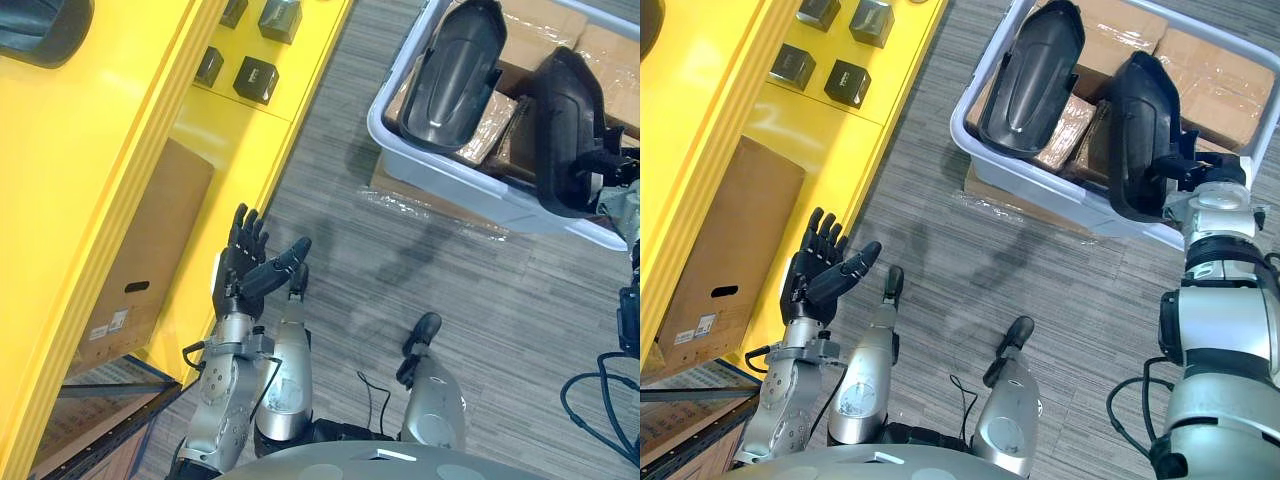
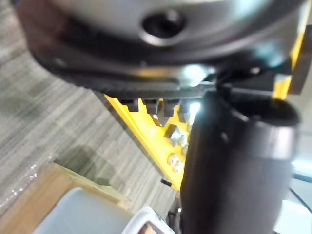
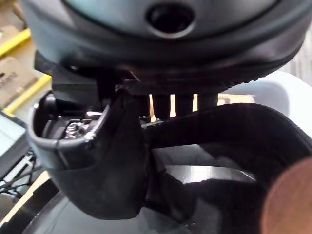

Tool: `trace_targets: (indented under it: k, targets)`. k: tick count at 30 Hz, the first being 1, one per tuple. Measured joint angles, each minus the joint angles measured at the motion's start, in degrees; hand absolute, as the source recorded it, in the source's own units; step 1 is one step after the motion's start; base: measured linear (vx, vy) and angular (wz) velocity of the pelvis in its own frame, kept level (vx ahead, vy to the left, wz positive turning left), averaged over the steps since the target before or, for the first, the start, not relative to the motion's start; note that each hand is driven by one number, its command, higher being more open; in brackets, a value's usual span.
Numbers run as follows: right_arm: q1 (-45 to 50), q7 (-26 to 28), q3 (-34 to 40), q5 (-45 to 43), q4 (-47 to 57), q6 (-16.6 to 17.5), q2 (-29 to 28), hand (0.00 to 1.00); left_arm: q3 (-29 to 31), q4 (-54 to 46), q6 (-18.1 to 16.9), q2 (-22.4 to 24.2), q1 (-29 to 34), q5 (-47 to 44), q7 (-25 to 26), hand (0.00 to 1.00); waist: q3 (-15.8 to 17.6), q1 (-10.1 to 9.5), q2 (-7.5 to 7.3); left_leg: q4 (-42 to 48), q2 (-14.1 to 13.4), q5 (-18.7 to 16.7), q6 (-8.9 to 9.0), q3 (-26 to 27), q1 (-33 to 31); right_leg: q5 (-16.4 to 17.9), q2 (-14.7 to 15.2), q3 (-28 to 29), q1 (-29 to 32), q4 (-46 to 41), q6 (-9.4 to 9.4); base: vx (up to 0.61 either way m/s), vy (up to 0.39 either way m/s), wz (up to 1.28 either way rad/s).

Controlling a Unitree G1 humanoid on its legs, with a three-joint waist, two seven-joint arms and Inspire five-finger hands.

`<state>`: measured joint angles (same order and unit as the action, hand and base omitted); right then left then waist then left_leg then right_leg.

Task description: Walk over and take three plastic housings, then place them on the shelf

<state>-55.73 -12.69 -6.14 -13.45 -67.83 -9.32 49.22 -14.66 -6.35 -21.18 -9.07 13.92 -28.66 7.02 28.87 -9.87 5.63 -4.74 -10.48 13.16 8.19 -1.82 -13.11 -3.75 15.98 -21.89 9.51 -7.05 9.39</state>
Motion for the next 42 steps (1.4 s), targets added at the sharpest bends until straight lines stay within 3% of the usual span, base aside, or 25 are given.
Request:
trace_targets:
  k: [5, 8, 10, 12, 14, 16, 21, 32, 39, 42]
  targets:
    - [6.5, -3.0, 3.6, 4.3, 14.4, 2.7, -2.3, 0.0, 0.4, -4.2, 1.4, -1.3, -0.8, 0.0, -5.8, 1.0, -0.1, 1.12, -0.69, 0.0, -0.1, -0.1, -0.1, 1.6, 3.5, 0.0, 0.0, 0.7, -3.0, 0.4, 0.0, 0.01, -0.014, -0.07]
    - [10.5, -3.1, 3.9, 8.8, 20.6, 4.3, -7.2, 0.0, -0.3, -6.7, 5.6, -3.5, -3.5, 0.0, -10.6, 1.0, -2.1, 2.8, -2.54, -0.2, -0.2, -0.8, -0.5, 3.6, 6.2, -0.1, -0.2, 1.0, -5.9, 2.1, 0.16, 0.0, -0.012, -0.13]
    - [13.5, -3.0, 3.9, 12.8, 23.4, 4.7, -11.3, 0.0, -2.4, -6.4, 10.3, -5.0, -7.3, 0.0, -12.3, 1.0, -4.5, 3.78, -4.33, -0.3, -0.2, -1.6, -0.07, 4.8, 7.4, -0.8, -0.4, 1.7, -7.3, 4.3, 0.69, 0.01, -0.01, -0.2]
    - [15.2, -2.8, 3.9, 13.8, 24.3, 4.7, -13.0, 0.0, -3.5, -5.6, 13.1, -5.5, -9.2, -0.2, -12.8, 1.0, -5.8, 4.04, -5.19, -0.3, -0.1, -1.8, -0.08, 5.3, 7.9, -1.2, -0.4, 2.0, -7.8, 5.2, 0.83, 0.03, -0.011, -0.13]
    - [18.3, -2.2, 3.9, 16.8, 25.7, 4.7, -15.2, 0.0, -4.9, -2.0, 19.5, -5.3, -13.6, -1.4, -12.8, 1.0, -8.3, 4.34, -6.32, -0.3, -0.3, -1.8, 0.16, 6.0, 8.4, -2.2, -0.9, 2.5, -8.5, 6.9, 0.8, 0.05, -0.03, -0.14]
    - [18.7, -2.0, 3.9, 19.8, 26.7, 4.7, -17.0, 0.0, -5.1, 2.6, 24.8, -4.7, -16.7, -5.9, -12.6, 1.0, -8.7, 5.39, -6.48, -0.4, -0.4, -1.8, 0.18, 6.4, 9.5, -2.5, -1.0, 2.8, -9.7, 7.3, 0.76, 0.03, -0.031, -0.1]
    - [21.0, -1.9, 3.5, 24.4, 34.9, 5.2, -18.5, 0.0, -6.6, 12.3, 31.8, -3.7, -20.9, -11.6, -10.6, 1.0, -10.6, 7.03, -6.53, -0.4, -1.4, -2.2, 0.62, 7.5, 9.8, -3.0, -2.1, 3.6, -9.7, 8.5, 0.3, -0.01, -0.029, -0.11]
    - [27.6, -1.7, -3.0, 31.2, 41.8, 11.0, -26.9, 0.0, -9.1, 20.4, 32.7, -0.8, -29.1, -19.5, -5.6, 1.0, -16.4, 7.73, -8.25, -0.4, -1.8, -2.6, 1.18, 8.8, 11.7, -3.8, -2.5, 4.5, -11.3, 10.1, 0.28, 0.0, -0.015, -0.06]
    - [30.9, -1.3, -5.7, 34.3, 41.8, 11.4, -30.0, 0.0, -10.5, 22.0, 32.4, 0.3, -29.2, -26.5, -4.0, 1.0, -17.3, 7.85, -8.89, -0.4, -1.8, -2.7, 1.19, 8.7, 12.1, -4.0, -2.5, 4.3, -11.9, 10.2, 0.35, 0.0, 0.0, 0.0]
    - [32.3, -1.4, -6.1, 35.6, 41.7, 11.4, -31.1, 0.0, -10.5, 22.9, 32.3, 0.3, -29.3, -29.1, -6.1, 1.0, -17.8, 8.16, -9.26, -0.4, -1.8, -2.7, 1.2, 8.6, 12.2, -4.0, -2.5, 4.1, -12.2, 10.2, 0.35, 0.0, 0.0, 0.0]
